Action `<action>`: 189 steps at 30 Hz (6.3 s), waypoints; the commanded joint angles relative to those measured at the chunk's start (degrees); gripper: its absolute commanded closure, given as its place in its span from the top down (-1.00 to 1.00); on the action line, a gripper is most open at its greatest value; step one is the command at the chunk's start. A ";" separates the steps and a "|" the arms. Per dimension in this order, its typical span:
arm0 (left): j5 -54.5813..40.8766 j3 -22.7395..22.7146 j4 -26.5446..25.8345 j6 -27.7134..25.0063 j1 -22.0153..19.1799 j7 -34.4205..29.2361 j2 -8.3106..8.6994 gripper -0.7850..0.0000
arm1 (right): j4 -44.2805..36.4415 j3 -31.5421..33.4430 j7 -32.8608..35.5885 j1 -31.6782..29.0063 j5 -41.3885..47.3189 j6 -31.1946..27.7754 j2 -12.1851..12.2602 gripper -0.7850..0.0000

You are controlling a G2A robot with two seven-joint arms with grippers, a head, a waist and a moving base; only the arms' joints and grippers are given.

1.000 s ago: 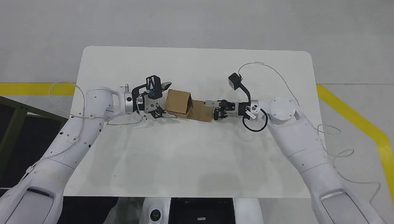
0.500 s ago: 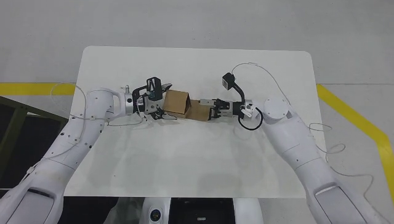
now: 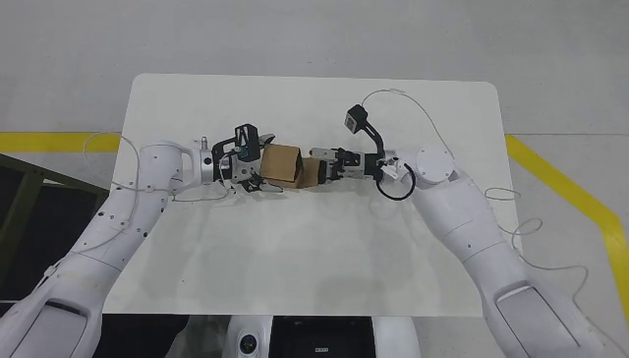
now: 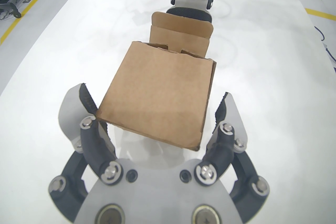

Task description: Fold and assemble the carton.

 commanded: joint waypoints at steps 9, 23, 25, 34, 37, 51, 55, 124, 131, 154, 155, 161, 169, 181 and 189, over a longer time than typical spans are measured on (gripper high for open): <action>0.20 0.47 0.12 0.00 -0.23 0.59 0.09 1.00 | 2.19 -4.06 -1.19 3.11 -2.13 -0.40 -1.97 1.00; 1.21 0.28 -0.05 0.36 -0.34 0.36 0.31 1.00 | 5.97 -5.09 -4.86 5.04 -9.20 0.07 -2.33 -0.09; 1.41 0.13 -0.23 0.34 -0.23 0.42 0.34 1.00 | 5.96 -4.90 -5.02 4.87 -9.48 0.11 -2.27 -0.11; 1.99 -0.18 -0.64 0.14 0.15 0.57 0.36 1.00 | 5.79 -3.91 -5.06 3.90 -8.63 0.15 -2.16 -0.20; 2.18 -0.25 -0.69 0.14 0.15 0.54 0.35 1.00 | 5.83 -3.33 -5.03 3.53 -7.28 -0.30 -2.18 -0.21; 2.99 -0.48 -0.82 0.00 0.13 0.57 0.27 1.00 | 6.07 -3.17 -4.17 3.26 -7.48 0.53 -2.34 -0.52; 3.16 -0.58 -0.84 0.00 0.12 0.71 0.26 1.00 | 6.27 -2.94 -3.67 3.02 -5.68 0.05 -2.59 -0.55; 3.73 -0.89 -0.59 0.00 0.22 1.53 0.44 1.00 | 7.30 -4.47 -3.49 6.55 -13.74 2.77 -3.86 -0.32; 3.74 -1.00 -0.55 0.00 0.25 1.45 0.40 1.00 | 4.34 -2.22 -1.54 5.05 -15.13 3.28 -2.41 -0.44; 3.64 -1.39 -0.68 0.00 0.43 1.18 0.46 1.00 | 0.79 -4.83 -1.86 3.29 -15.78 6.03 -2.95 -1.00; 3.64 -1.43 -0.68 0.00 0.46 1.17 0.49 1.00 | 1.08 -5.08 -1.86 3.52 -15.61 5.93 -3.11 -1.00; 3.58 -1.38 -0.95 0.00 0.57 0.95 0.53 1.00 | 2.86 -5.92 -2.11 4.73 -14.79 5.00 -3.84 -1.00; 3.38 -0.94 -0.94 0.00 0.23 0.73 0.44 1.00 | 4.74 -6.50 -2.23 5.70 -14.20 3.89 -4.49 -1.00; 2.94 -1.06 -2.25 0.00 0.47 3.39 1.43 1.00 | 4.21 -2.73 -0.58 5.36 -15.32 1.28 -2.73 -0.65; 1.36 -3.76 -7.00 0.00 1.33 8.74 4.16 1.00 | -1.81 3.70 -1.11 0.94 -15.04 -6.54 0.04 1.00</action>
